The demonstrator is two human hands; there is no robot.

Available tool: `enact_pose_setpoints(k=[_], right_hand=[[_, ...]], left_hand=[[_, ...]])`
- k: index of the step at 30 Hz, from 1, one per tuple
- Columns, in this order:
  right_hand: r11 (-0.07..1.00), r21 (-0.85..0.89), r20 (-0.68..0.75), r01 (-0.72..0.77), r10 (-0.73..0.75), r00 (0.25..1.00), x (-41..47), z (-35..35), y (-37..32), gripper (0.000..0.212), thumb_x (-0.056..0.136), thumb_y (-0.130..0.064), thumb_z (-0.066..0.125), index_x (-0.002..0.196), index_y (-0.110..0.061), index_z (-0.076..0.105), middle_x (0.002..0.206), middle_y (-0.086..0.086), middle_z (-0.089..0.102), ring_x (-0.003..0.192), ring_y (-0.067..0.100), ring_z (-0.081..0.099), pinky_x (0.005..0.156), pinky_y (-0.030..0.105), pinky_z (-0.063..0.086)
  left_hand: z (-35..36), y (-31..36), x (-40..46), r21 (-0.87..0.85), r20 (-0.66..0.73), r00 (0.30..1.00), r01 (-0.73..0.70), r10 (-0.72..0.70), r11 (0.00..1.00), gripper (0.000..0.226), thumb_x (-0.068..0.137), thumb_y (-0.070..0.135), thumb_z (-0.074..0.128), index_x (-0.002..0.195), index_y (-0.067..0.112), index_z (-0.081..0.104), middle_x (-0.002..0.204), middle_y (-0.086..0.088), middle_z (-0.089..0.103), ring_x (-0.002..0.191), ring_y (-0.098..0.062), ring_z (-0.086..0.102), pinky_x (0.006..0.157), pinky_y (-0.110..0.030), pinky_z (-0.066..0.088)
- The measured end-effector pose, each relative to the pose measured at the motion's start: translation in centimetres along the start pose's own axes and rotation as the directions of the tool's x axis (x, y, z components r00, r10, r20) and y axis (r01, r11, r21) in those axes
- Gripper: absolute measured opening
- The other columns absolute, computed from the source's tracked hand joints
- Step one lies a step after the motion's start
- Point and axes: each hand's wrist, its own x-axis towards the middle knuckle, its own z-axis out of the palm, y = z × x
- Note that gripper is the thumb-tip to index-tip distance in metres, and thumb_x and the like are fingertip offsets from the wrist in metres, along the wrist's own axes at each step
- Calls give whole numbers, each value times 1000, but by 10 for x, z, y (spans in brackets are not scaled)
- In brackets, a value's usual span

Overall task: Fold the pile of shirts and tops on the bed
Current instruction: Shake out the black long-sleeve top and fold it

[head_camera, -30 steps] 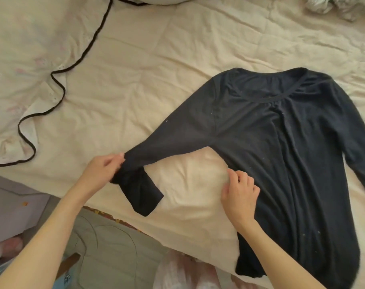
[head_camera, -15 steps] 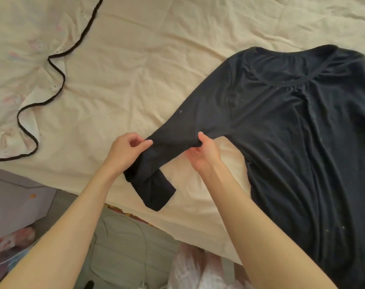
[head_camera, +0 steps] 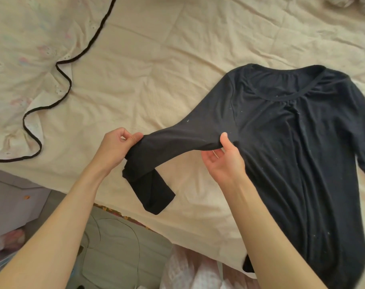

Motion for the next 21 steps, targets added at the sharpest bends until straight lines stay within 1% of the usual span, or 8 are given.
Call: enact_pose_setpoints(k=[4,7,10,13,15,18,20,21], right_hand=[[1000,18,11,-8,8,1000,1,2,3,14,93,-22,58,100,-10,62,93,7,67,91,19,64,68,29,52],[1000,12,-13,-8,8,1000,6,-1,8,12,94,-22,57,94,-11,60,94,6,63,90,16,61,69,26,51],[1000,-11,-28,-5,5,1000,13,-7,15,13,97,-21,53,94,-9,56,94,8,59,87,16,58,81,29,49],[977,-213,-18,-14,11,1000,23,-14,27,20,96,-27,54,108,-11,52,98,5,57,97,18,54,88,31,45],[920,-392,-6,1,-3,1000,28,-17,36,23,95,-30,55,109,-12,54,101,2,59,101,16,56,88,30,45],[816,-577,-12,22,-35,999,30,-16,49,15,95,-29,56,97,-14,59,98,-2,60,102,15,57,91,30,45],[781,-624,-34,30,-66,997,31,-13,52,14,94,-26,57,84,-17,58,93,-3,59,99,16,57,88,30,45],[775,-631,-44,39,-86,995,33,-12,53,16,94,-25,58,81,-16,57,91,-2,58,98,17,57,88,29,46]], left_hand=[[6,-11,-7,18,116,992,54,-55,998,21,89,32,60,87,12,53,83,-7,64,76,-18,59,61,-28,44],[12,-34,-19,53,148,987,57,-65,997,21,88,30,61,100,16,51,100,-2,59,91,-15,56,68,-24,44],[16,-56,-39,-19,39,999,12,-11,1000,34,86,25,64,116,22,47,115,2,53,99,-6,52,74,-13,40],[17,-74,-51,-67,48,998,45,-42,997,54,82,19,69,129,25,43,127,6,43,114,-8,44,88,-16,37],[19,-82,-56,116,132,991,-14,-2,993,65,78,14,74,132,29,42,130,5,34,119,-8,35,99,-22,32],[24,-89,-54,475,182,971,-227,158,850,63,78,15,74,134,25,49,134,-5,33,123,-20,32,104,-30,31],[23,-84,-51,483,165,955,-295,245,825,40,84,15,68,123,18,61,132,-2,44,122,-19,38,100,-27,34],[19,-79,-51,385,140,962,-272,236,882,28,88,15,62,116,16,65,124,4,53,117,-12,45,97,-21,36]])
